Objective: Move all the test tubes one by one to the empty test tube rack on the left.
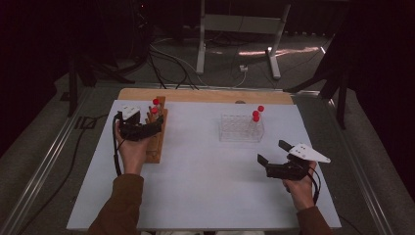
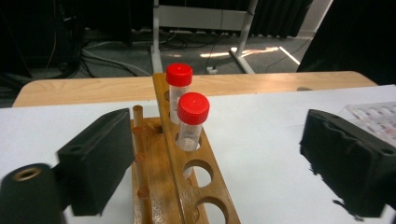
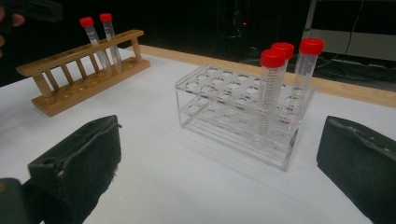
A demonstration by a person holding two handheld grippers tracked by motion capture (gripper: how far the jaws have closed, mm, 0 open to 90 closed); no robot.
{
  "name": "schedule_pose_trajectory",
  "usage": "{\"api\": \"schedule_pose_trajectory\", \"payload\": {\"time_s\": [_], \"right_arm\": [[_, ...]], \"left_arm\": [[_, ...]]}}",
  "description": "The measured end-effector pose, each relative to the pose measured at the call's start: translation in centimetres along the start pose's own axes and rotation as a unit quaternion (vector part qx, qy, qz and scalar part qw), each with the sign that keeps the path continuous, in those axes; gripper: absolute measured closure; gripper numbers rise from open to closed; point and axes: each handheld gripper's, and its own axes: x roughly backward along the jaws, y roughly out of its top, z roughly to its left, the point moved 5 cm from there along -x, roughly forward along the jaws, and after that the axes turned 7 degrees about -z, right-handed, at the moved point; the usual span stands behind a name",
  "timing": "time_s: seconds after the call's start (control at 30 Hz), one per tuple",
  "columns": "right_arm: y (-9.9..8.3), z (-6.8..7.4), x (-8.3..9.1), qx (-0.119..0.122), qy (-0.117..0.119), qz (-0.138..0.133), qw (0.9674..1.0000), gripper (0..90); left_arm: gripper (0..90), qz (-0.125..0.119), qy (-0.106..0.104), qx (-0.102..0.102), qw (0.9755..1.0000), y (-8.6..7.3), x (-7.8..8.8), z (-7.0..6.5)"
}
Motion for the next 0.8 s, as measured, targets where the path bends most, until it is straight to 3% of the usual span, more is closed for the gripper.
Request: {"api": "schedule_pose_trajectory", "payload": {"time_s": [0.2, 0.63, 0.8], "right_arm": [[0.0, 0.1, -0.1, 0.001, 0.000, 0.000, 1.0000, 0.0], [0.0, -0.1, 0.0, -0.003, -0.004, -0.006, 1.0000, 0.0], [0.0, -0.1, 0.0, -0.005, -0.005, -0.007, 0.9999, 0.0]], "left_arm": [[1.3, -0.011, -0.018, -0.001, 0.9998, 0.3, 1.8, -0.3], [0.5, -0.047, -0.050, -0.004, 0.9976, -0.7, 6.0, -0.6], [0.5, -0.045, -0.053, -0.031, 0.9971, -2.0, 7.8, -1.2]]}}
